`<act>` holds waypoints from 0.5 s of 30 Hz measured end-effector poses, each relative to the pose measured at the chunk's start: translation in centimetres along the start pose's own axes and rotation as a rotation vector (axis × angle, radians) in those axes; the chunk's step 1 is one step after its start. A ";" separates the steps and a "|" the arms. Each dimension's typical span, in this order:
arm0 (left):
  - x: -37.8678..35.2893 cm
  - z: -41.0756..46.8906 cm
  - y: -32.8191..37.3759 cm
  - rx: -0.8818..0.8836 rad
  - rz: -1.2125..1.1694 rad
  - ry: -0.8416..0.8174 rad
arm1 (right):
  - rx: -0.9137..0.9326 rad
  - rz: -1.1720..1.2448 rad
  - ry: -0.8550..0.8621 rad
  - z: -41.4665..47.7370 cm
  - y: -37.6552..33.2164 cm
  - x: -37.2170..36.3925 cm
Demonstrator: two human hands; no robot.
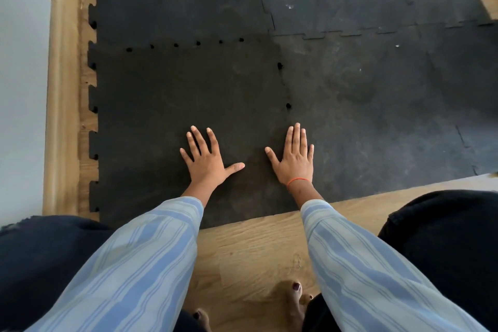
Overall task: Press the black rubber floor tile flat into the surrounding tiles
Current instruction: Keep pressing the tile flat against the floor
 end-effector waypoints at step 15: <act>-0.3 0.2 -0.2 0.003 0.006 -0.024 | -0.094 0.073 -0.109 -1.9 0.4 -0.9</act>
Point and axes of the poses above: each hand's wrist, its own z-axis towards the middle knuckle, its own x-axis out of the back of the hand, y = z × x, the point moved 8 cm from there along z, towards the middle knuckle, and after that the axes turned 2 degrees about -z, right-handed, at the moved point
